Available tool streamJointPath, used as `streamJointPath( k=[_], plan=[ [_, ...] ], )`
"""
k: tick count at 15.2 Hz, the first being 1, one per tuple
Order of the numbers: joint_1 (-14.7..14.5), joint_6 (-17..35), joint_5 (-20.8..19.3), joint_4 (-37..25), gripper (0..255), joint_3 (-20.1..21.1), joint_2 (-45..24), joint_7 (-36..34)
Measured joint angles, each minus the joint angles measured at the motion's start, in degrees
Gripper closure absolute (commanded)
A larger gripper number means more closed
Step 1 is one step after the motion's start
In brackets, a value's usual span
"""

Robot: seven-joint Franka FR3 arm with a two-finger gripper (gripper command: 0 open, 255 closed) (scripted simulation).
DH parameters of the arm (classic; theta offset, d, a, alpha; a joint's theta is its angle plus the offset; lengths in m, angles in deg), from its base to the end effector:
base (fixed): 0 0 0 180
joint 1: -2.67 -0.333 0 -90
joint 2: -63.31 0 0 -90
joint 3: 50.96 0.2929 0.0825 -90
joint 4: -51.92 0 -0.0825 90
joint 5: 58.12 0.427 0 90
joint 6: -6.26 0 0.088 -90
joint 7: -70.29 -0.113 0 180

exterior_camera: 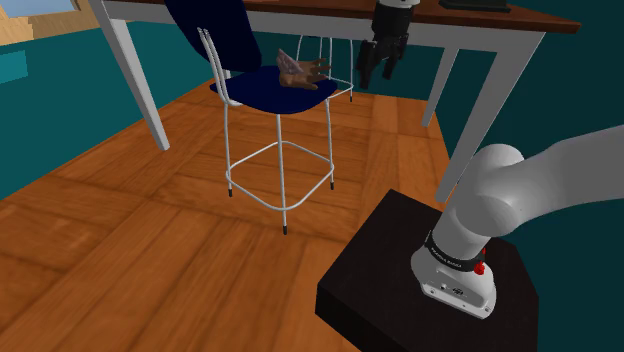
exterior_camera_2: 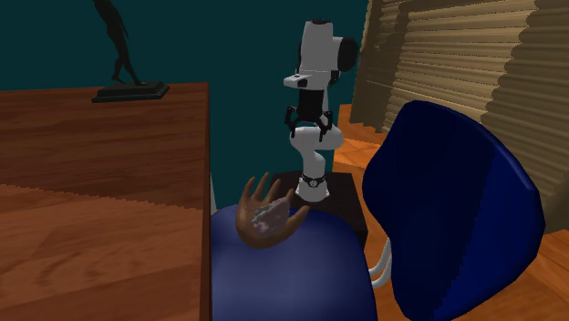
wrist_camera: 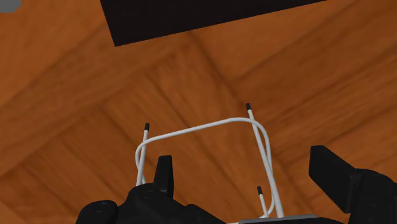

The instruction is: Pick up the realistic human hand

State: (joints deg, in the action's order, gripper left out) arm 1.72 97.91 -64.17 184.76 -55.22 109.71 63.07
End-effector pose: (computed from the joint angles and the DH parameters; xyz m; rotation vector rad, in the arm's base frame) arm 0.3629 -0.0386 0.5981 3.0802 -0.2545 0.1417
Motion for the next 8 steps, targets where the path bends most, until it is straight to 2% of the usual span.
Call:
streamJointPath(
  k=[2,8],
  plan=[
    [0.08,0.09,0.23,-0.79,0,0.19,-1.13,-0.63],
    [0.91,1.28,2.54,-11.61,0,1.97,-16.3,-7.9]
  ],
)
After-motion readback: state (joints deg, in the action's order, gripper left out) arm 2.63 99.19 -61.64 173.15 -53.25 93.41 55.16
